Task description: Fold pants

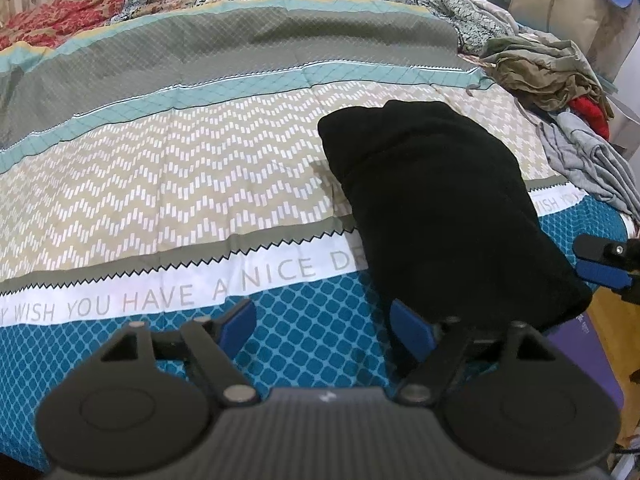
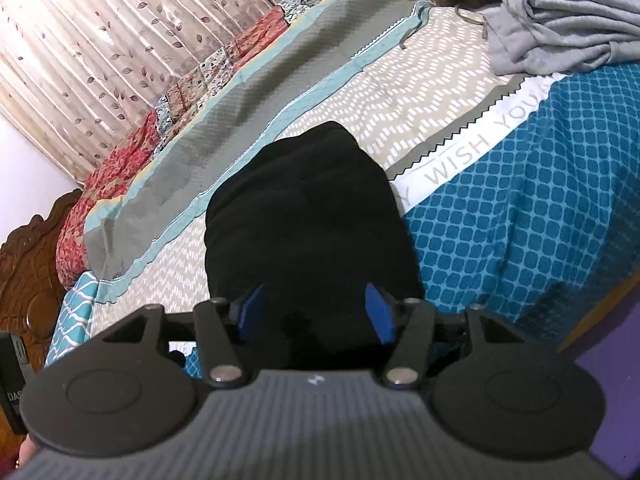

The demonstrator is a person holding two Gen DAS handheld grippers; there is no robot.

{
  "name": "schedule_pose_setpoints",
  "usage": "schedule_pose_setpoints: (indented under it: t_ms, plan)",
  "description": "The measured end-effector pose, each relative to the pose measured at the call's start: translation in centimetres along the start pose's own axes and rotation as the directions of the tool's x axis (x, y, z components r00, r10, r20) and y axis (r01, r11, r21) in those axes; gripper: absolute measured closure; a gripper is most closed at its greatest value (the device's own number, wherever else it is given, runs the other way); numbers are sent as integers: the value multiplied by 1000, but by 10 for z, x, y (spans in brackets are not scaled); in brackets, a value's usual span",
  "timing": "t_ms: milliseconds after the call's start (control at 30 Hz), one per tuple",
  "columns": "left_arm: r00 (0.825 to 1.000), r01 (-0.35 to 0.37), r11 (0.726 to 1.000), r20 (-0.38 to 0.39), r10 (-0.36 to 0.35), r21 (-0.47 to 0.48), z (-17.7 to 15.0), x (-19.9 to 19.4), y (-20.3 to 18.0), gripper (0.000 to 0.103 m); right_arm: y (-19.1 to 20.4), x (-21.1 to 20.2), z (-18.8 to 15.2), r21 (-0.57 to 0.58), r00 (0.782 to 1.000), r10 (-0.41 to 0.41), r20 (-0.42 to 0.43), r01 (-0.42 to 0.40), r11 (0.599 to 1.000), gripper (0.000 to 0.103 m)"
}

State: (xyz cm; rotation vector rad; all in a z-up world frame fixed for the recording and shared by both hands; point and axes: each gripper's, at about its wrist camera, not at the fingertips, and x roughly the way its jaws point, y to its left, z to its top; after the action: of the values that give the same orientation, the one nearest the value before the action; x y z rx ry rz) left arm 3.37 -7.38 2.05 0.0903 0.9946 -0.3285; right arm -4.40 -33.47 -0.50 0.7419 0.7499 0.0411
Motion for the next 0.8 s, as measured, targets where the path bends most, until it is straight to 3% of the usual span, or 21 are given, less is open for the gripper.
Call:
schedule_pose_setpoints:
  t_ms: [167, 333, 433, 800]
  plan:
    - [1000, -4, 1000, -7, 4, -9, -1, 2, 3, 21, -5, 1, 2, 14, 1000, -9, 2, 9, 1000, 41]
    - [1000, 5, 999, -4, -5, -35, -1, 2, 7, 4, -9, 0, 3, 39, 1000, -16, 12, 16, 999, 35]
    - [1000, 1, 999, 4, -1, -38, -2, 0, 8, 1, -10, 1, 4, 45, 1000, -19, 9, 19, 999, 34]
    - [1000, -2, 997, 12, 3, -72, -4, -2, 13, 0, -10, 2, 4, 51, 1000, -20, 7, 19, 999, 32]
